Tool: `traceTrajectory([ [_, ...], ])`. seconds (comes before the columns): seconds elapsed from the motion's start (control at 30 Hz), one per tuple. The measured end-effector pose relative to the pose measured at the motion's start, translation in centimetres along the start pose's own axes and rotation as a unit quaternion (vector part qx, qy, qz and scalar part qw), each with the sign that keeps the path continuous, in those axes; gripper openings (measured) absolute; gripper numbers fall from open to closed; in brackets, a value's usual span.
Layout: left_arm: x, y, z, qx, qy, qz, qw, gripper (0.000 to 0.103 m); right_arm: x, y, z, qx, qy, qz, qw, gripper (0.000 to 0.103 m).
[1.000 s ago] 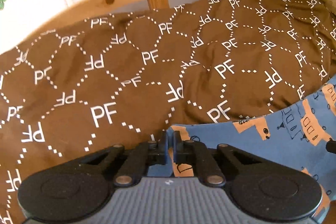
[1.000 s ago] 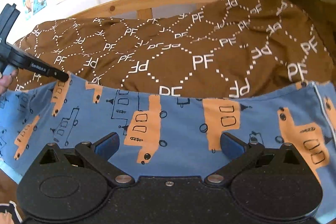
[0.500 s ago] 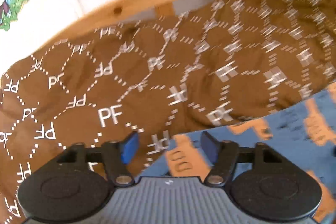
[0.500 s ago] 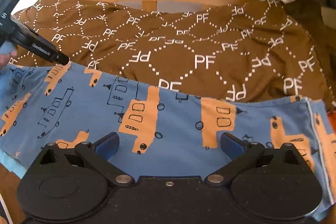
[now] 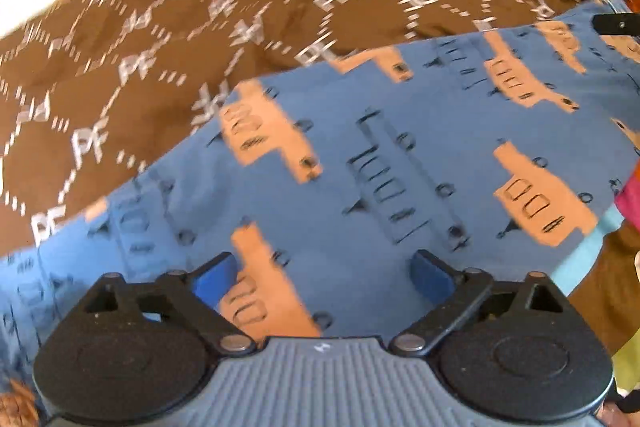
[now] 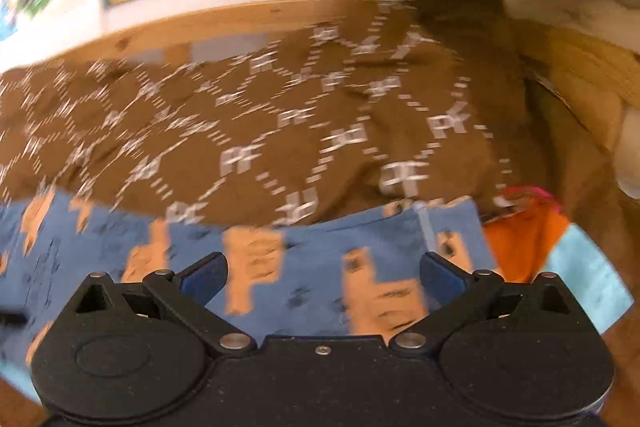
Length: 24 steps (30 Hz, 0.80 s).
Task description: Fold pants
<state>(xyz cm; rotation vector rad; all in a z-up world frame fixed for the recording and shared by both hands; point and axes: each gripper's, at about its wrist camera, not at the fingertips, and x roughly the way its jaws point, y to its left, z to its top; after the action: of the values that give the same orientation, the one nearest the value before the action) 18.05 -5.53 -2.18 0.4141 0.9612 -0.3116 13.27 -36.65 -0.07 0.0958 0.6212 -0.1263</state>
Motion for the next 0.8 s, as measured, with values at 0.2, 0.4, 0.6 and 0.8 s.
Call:
traceTrajectory([
  [0.2, -0.5, 1.3, 0.1, -0.028, 0.025, -0.001, 0.9993, 0.100, 0.2, -3.8, 0.5, 0.091, -0.027, -0.008, 0.995, 0.100],
  [0.4, -2.4, 0.7, 4.5, -0.041, -0.032, -0.056, 0.9971, 0.100, -6.2, -3.5, -1.2, 0.138, -0.051, 0.018, 0.989, 0.102],
  [0.6, -2.2, -4.2, 12.7, -0.022, -0.103, -0.110, 0.9884, 0.103, -8.9, -3.2, -4.3, 0.174, -0.021, -0.016, 0.984, 0.102],
  [0.8, -1.4, -13.2, 18.9, 0.050, -0.127, -0.182, 0.9738, 0.103, -7.5, -4.1, -5.4, 0.188, -0.002, -0.032, 0.982, 0.102],
])
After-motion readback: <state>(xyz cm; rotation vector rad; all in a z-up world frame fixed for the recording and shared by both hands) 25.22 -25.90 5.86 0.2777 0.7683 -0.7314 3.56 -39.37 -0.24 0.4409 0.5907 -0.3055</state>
